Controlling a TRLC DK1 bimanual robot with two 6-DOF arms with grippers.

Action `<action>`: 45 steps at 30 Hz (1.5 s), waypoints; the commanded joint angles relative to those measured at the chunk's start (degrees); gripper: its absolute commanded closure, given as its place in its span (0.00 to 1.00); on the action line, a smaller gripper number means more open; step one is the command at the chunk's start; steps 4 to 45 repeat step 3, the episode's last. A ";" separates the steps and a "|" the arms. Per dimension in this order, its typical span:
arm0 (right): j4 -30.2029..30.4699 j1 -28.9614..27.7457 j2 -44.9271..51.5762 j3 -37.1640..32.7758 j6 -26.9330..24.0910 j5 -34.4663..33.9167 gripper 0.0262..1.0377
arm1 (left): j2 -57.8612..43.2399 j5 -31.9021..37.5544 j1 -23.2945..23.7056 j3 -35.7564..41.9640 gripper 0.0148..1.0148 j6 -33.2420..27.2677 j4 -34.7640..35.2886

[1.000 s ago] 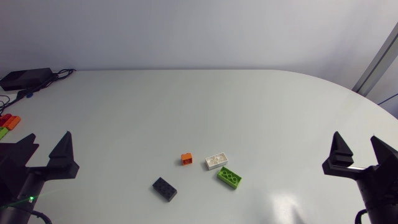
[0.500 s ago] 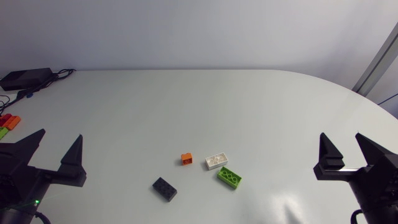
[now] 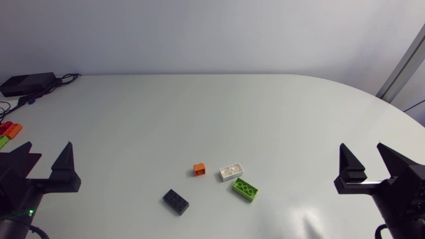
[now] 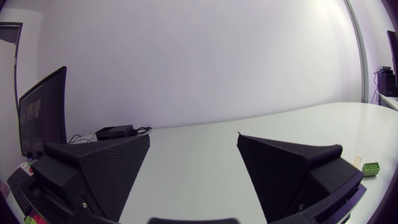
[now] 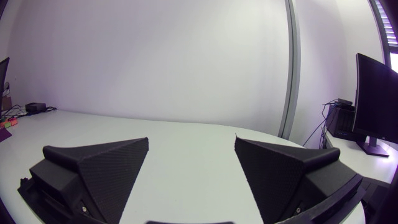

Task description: Disassemble duplo

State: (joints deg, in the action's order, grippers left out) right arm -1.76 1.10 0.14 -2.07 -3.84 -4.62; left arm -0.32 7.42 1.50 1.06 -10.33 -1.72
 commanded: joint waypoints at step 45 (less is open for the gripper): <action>0.44 0.04 -0.58 2.33 0.32 0.23 0.04 | 0.84 -0.65 0.52 -1.24 0.03 1.80 0.22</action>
